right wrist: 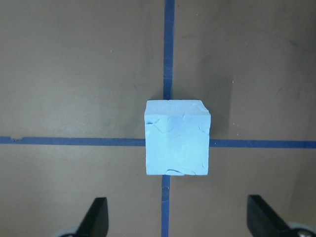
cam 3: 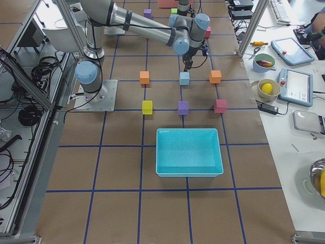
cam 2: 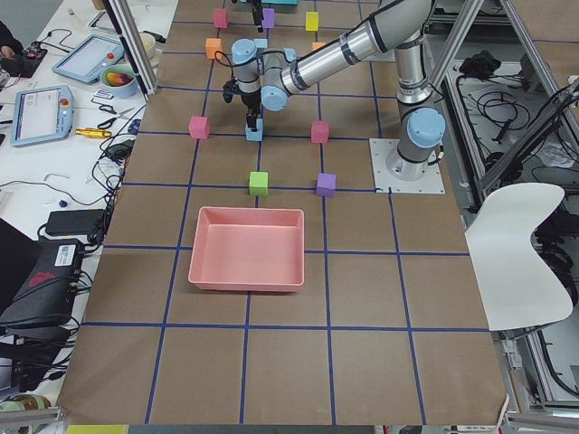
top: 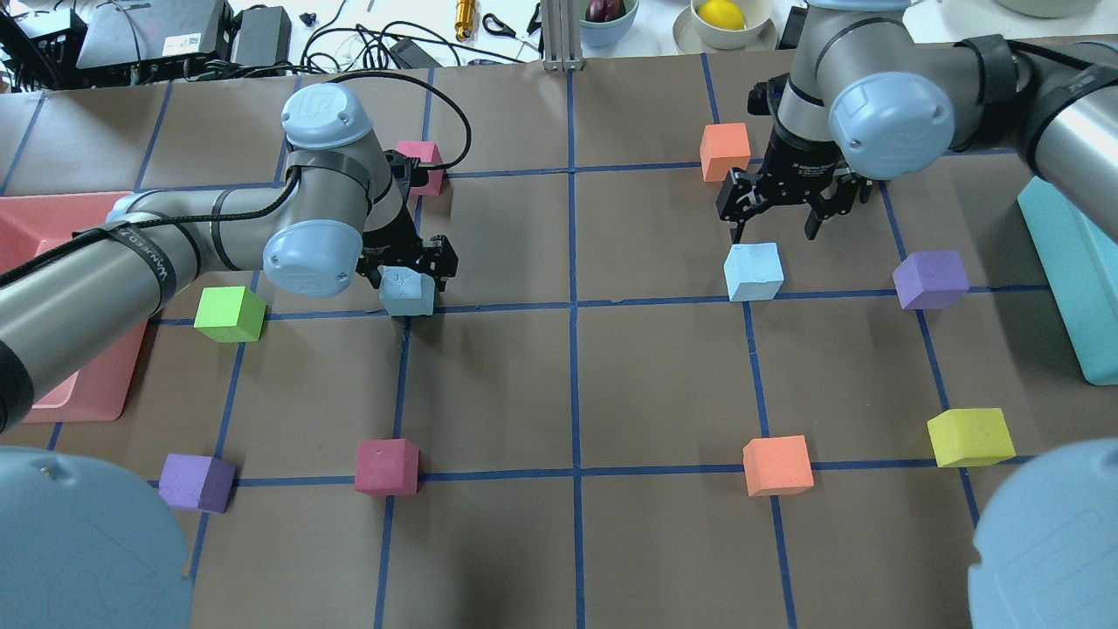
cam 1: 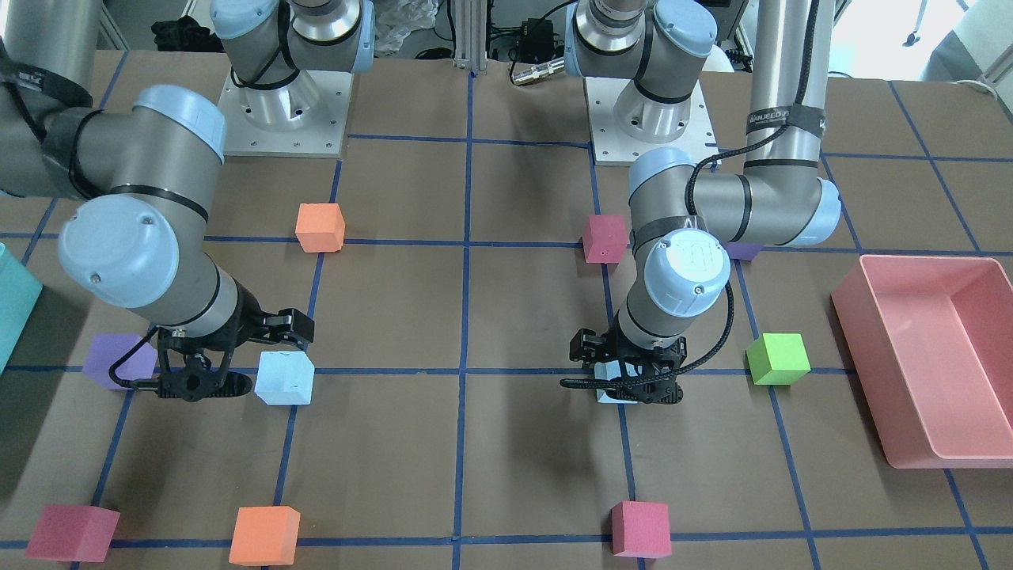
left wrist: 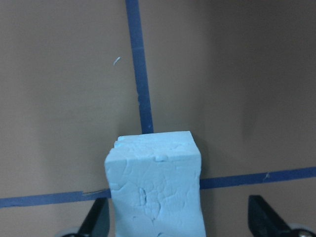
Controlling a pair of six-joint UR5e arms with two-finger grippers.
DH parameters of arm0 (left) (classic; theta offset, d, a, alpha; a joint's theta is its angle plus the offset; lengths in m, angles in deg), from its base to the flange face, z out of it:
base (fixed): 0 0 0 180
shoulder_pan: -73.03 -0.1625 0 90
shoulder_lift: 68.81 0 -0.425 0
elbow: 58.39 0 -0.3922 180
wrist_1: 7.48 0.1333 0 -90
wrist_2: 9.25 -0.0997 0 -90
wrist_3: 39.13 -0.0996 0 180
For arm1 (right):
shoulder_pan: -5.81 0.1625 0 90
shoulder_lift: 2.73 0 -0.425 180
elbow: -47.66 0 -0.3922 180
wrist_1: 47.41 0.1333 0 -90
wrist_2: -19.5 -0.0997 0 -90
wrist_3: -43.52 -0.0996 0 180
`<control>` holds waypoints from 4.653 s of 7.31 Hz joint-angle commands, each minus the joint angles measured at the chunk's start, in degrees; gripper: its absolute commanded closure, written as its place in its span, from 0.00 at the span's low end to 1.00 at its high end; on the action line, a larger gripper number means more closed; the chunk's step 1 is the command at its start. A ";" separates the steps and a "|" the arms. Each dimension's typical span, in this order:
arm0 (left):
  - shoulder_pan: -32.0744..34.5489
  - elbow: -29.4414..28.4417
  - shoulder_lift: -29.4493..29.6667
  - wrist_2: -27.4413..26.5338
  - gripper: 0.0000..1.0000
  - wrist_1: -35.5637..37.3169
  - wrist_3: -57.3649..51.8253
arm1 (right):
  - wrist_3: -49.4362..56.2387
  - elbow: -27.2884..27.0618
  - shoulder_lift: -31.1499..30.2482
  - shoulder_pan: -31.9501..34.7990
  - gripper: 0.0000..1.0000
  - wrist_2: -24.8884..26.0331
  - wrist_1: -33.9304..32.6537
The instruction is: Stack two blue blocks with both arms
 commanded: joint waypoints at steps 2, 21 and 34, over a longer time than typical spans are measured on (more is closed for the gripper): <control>-0.01 -0.29 0.70 -0.92 0.00 0.49 0.15 | -0.17 -0.08 4.31 0.04 0.00 0.36 -4.42; -0.53 -1.17 0.79 -0.57 1.00 2.86 -0.28 | -27.13 -9.57 -4.21 22.86 1.00 -5.79 1.05; -0.36 -1.18 -3.87 -0.48 1.00 1.10 -0.20 | -31.02 -23.11 -5.79 26.85 0.79 -8.96 -18.14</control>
